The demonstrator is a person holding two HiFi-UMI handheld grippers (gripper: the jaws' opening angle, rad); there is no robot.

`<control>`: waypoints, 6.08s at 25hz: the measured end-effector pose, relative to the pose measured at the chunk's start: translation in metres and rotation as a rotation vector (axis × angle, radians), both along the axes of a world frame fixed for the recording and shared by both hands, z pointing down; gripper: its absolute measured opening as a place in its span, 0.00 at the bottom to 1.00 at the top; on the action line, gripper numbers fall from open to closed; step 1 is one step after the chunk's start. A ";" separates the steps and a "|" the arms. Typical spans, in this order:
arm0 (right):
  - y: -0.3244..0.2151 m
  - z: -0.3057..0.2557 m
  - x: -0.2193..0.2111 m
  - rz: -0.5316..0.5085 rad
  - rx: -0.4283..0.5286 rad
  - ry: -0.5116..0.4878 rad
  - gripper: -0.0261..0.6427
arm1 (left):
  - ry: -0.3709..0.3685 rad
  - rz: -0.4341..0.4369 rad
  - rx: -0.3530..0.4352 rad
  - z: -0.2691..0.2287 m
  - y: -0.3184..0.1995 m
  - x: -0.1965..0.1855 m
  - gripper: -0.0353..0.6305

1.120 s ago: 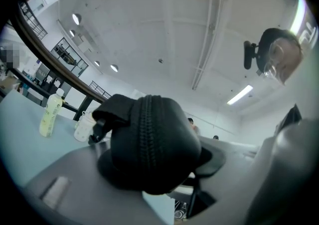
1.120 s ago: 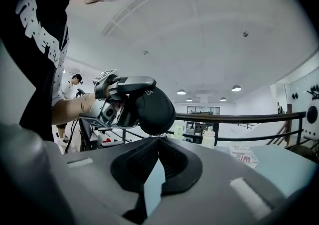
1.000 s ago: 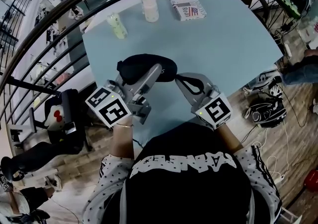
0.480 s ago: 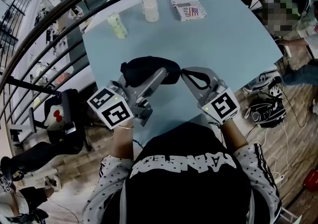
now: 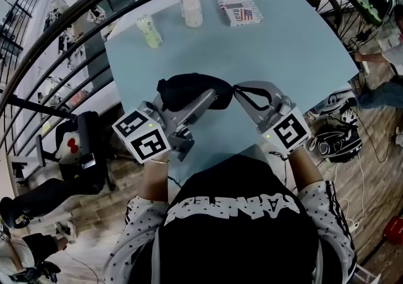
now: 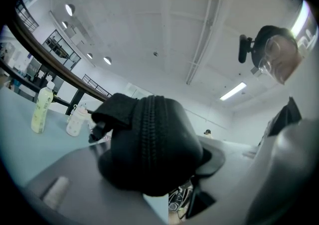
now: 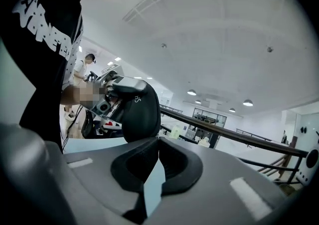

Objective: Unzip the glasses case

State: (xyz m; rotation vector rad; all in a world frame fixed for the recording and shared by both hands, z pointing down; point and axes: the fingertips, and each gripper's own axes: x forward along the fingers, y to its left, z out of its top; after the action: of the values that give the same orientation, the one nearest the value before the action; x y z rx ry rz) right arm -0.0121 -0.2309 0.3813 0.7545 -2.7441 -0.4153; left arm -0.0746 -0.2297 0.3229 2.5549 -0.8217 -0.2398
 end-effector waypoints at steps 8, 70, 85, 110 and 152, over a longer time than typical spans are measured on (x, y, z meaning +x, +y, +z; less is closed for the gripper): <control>0.001 -0.006 0.001 -0.045 0.045 0.073 0.05 | -0.007 0.032 -0.016 0.001 0.002 0.005 0.05; 0.015 -0.045 -0.018 -0.198 0.145 0.167 0.06 | -0.077 0.195 -0.055 0.019 0.024 0.036 0.05; 0.017 -0.052 -0.026 -0.232 0.163 0.186 0.06 | -0.113 0.236 -0.062 0.025 0.027 0.043 0.05; 0.019 -0.056 -0.032 -0.297 0.202 0.238 0.06 | -0.195 0.314 -0.088 0.045 0.034 0.063 0.05; 0.022 -0.055 -0.041 -0.319 0.163 0.205 0.08 | -0.261 0.297 -0.087 0.065 0.040 0.051 0.05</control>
State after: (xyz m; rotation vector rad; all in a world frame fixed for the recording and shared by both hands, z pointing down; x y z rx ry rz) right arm -0.0535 -0.2087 0.3260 0.2843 -2.6585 -0.7448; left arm -0.0233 -0.1900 0.3878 2.6150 -0.5158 0.2216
